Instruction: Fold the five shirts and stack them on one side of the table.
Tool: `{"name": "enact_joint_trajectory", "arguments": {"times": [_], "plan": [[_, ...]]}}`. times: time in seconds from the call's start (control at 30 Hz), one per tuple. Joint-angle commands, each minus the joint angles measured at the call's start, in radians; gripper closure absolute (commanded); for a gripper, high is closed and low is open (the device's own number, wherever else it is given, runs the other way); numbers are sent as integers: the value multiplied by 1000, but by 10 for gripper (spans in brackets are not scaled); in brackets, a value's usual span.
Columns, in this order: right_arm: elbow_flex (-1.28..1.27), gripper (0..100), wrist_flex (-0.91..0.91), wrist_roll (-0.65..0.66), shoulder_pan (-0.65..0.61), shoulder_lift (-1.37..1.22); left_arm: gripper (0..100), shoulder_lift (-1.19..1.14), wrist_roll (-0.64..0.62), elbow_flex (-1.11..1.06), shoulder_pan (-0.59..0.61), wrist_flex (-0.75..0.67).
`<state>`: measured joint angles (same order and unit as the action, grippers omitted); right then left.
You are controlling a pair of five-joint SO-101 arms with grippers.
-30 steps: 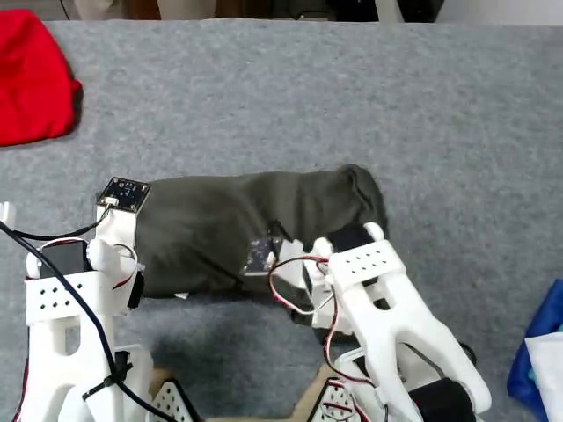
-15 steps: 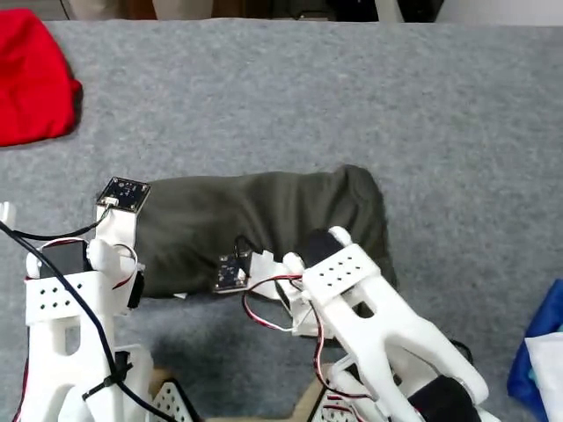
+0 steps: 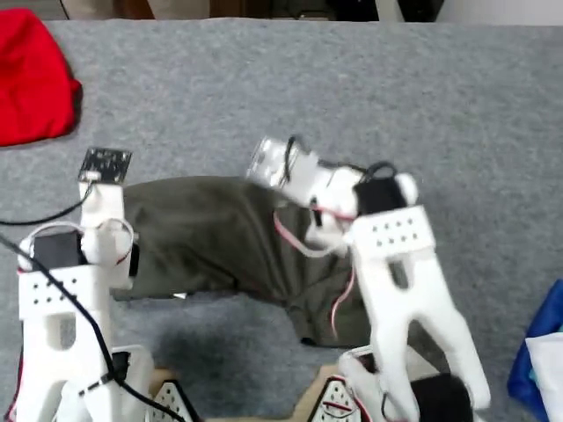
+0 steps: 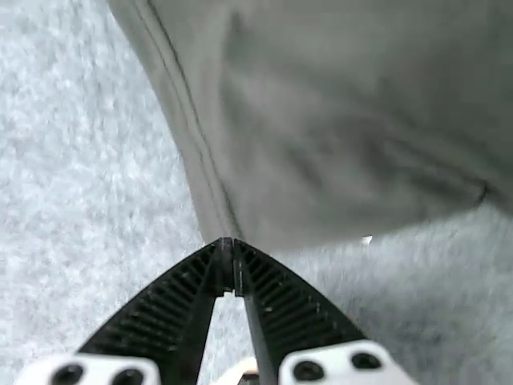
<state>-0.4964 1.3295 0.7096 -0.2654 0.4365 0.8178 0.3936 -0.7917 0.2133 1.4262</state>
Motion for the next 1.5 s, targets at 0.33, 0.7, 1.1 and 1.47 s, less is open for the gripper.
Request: {"name": "enact_joint_trajectory", "arguments": {"times": [0.33,0.7,1.1,1.47], "plan": [[504,973,-281,-95,88,-789,981,-733,-120,393,-146,-187],[1435,973,-123,-215,205,-1419,981,-1320,-114,1003,-135,-41],[2157,973,270,-215,174,-1669,981,-1667,-92,1718,-43,285],[2138,992,459,-361,179,-1446,981,-1661,-91,1788,-35,333]]}}
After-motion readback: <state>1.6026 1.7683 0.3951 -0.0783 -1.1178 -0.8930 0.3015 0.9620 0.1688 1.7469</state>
